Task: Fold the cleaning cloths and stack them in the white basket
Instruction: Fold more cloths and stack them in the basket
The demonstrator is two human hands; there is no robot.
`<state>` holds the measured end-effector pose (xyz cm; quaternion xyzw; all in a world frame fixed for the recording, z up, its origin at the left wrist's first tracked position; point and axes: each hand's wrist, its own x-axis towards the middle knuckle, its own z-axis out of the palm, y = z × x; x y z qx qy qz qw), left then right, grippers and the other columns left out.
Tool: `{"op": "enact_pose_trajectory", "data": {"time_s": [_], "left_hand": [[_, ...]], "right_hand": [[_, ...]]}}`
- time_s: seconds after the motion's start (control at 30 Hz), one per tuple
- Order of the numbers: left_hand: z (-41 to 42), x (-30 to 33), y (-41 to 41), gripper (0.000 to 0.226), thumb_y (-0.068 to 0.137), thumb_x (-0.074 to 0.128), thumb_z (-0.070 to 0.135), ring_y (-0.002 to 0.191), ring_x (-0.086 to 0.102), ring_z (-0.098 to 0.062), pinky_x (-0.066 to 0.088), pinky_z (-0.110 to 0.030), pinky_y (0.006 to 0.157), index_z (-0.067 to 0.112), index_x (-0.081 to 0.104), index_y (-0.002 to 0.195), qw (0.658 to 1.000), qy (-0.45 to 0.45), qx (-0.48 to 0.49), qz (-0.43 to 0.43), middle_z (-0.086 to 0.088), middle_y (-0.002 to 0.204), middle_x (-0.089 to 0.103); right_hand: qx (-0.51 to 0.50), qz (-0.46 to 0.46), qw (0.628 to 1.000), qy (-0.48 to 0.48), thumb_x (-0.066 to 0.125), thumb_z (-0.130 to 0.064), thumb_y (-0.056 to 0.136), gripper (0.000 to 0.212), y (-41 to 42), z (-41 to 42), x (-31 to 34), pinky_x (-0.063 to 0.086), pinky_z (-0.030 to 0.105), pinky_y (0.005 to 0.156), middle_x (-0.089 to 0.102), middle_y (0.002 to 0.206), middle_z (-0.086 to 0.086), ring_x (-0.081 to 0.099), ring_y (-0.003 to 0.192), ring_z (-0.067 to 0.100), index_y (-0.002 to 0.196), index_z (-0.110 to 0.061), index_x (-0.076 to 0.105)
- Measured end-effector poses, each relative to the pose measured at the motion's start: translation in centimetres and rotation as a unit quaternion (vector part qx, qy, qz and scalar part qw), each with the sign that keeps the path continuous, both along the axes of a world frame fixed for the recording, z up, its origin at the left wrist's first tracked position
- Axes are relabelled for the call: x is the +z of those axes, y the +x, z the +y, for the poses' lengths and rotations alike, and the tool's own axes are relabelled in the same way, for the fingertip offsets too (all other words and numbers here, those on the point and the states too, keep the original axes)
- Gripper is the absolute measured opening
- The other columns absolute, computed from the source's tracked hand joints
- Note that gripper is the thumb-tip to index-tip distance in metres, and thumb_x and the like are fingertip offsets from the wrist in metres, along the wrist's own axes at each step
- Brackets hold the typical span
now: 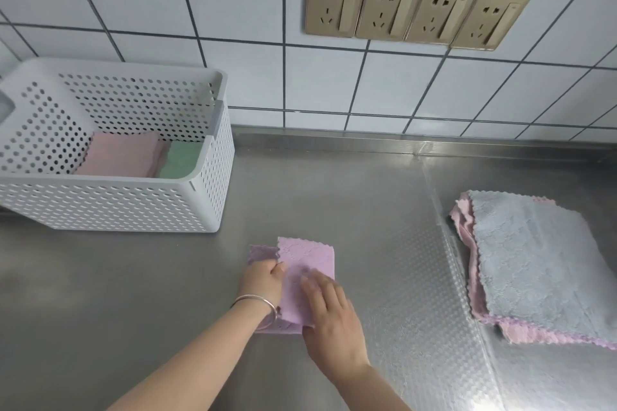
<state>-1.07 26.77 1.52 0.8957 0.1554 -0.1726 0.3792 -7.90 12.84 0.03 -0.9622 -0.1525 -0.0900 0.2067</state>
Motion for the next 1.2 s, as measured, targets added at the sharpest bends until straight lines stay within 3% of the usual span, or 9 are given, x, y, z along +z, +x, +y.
{"op": "enact_pose_trajectory", "data": {"time_s": [0.1, 0.2, 0.37, 0.43, 0.5, 0.57, 0.63, 1.0, 1.2], "left_hand": [[1.9, -1.0, -0.3, 0.025, 0.096, 0.044, 0.017, 0.09, 0.058, -0.039, 0.038, -0.035, 0.071, 0.003, 0.056, 0.079, 1.0, 0.002, 0.009, 0.016, -0.027, 0.097, 0.064], [3.2, -1.8, -0.6, 0.024, 0.097, 0.042, 0.017, 0.089, 0.057, -0.039, 0.038, -0.034, 0.07, 0.007, 0.054, 0.079, 0.999, -0.009, 0.037, 0.021, -0.026, 0.096, 0.064], [4.0, -2.7, -1.3, 0.028, 0.096, 0.043, 0.017, 0.087, 0.056, -0.042, 0.033, -0.031, 0.064, 0.014, 0.046, 0.068, 0.996, -0.011, 0.08, 0.027, -0.026, 0.09, 0.063], [4.1, -2.9, -1.5, 0.032, 0.095, 0.044, 0.017, 0.09, 0.055, -0.044, 0.032, -0.032, 0.062, 0.016, 0.042, 0.063, 0.996, -0.005, 0.087, 0.028, -0.028, 0.091, 0.061], [4.3, -2.9, -1.5, 0.025, 0.095, 0.046, 0.019, 0.095, 0.055, -0.043, 0.039, -0.035, 0.068, 0.012, 0.056, 0.073, 0.996, 0.004, 0.083, 0.028, -0.026, 0.099, 0.063], [4.4, -3.0, -1.3, 0.026, 0.095, 0.047, 0.022, 0.104, 0.056, -0.038, 0.042, -0.033, 0.079, 0.007, 0.064, 0.108, 0.996, 0.021, 0.085, 0.03, -0.019, 0.114, 0.064], [4.5, -3.0, -1.2, 0.031, 0.095, 0.048, 0.023, 0.108, 0.056, -0.036, 0.042, -0.032, 0.082, 0.011, 0.06, 0.121, 0.995, 0.026, 0.093, 0.027, -0.016, 0.119, 0.063], [4.6, -3.2, -2.8, 0.017, 0.083, 0.066, 0.022, 0.089, 0.064, -0.026, 0.044, -0.03, 0.079, 0.015, 0.063, 0.099, 0.973, -0.036, 0.213, -0.077, -0.002, 0.094, 0.07], [4.5, -3.6, -1.7, 0.013, 0.081, 0.068, 0.03, 0.086, 0.064, -0.025, 0.044, -0.028, 0.073, 0.018, 0.069, 0.084, 0.983, 0.019, 0.172, -0.06, -0.001, 0.089, 0.072]], "right_hand": [[0.001, 0.098, 0.993, -0.069, 0.074, -0.021, 0.049, 0.09, -0.1, -0.5, -1.2, 0.052, 0.032, 0.089, 0.05, 0.138, 0.006, 0.037, 0.125, 0.019, 0.133, -0.015, 0.041], [0.013, 0.122, 0.988, -0.097, 0.075, -0.022, 0.048, 0.094, -0.3, -0.1, -1.8, 0.05, 0.036, 0.093, 0.046, 0.142, 0.003, 0.035, 0.128, 0.019, 0.135, -0.018, 0.041], [0.01, 0.129, 0.985, -0.114, 0.028, -0.012, 0.066, 0.078, -0.6, 1.2, -2.9, 0.024, 0.038, 0.104, 0.023, 0.154, 0.003, 0.031, 0.132, 0.02, 0.143, -0.019, 0.035], [0.004, 0.125, 0.984, -0.13, 0.025, -0.011, 0.065, 0.08, -0.6, 1.4, -3.6, 0.021, 0.042, 0.104, 0.008, 0.156, 0.002, 0.025, 0.137, 0.021, 0.145, -0.017, 0.03], [-0.001, 0.113, 0.985, -0.129, 0.023, -0.01, 0.065, 0.085, -0.5, 1.4, -4.2, 0.02, 0.044, 0.105, 0.0, 0.157, 0.002, 0.008, 0.144, 0.021, 0.15, -0.015, 0.015], [-0.008, 0.102, 0.986, -0.128, 0.022, -0.009, 0.065, 0.087, -0.4, 1.5, -4.4, 0.017, 0.043, 0.107, 0.0, 0.157, 0.002, -0.002, 0.145, 0.018, 0.15, -0.015, 0.004], [-0.008, 0.098, 0.987, -0.128, 0.022, -0.009, 0.065, 0.087, -0.5, 1.6, -4.6, 0.017, 0.042, 0.108, 0.0, 0.157, 0.002, -0.002, 0.145, 0.018, 0.15, -0.014, 0.002], [-0.002, 0.11, 0.984, -0.139, 0.026, -0.014, 0.065, 0.088, -0.5, 1.3, -5.3, 0.006, 0.039, 0.111, -0.003, 0.158, 0.002, -0.005, 0.145, 0.018, 0.15, -0.014, 0.0], [-0.005, 0.137, 0.98, -0.144, 0.027, -0.014, 0.067, 0.072, -0.4, 1.5, -4.5, 0.008, 0.037, 0.11, 0.035, 0.148, 0.003, 0.017, 0.141, 0.021, 0.138, -0.013, 0.034]]}}
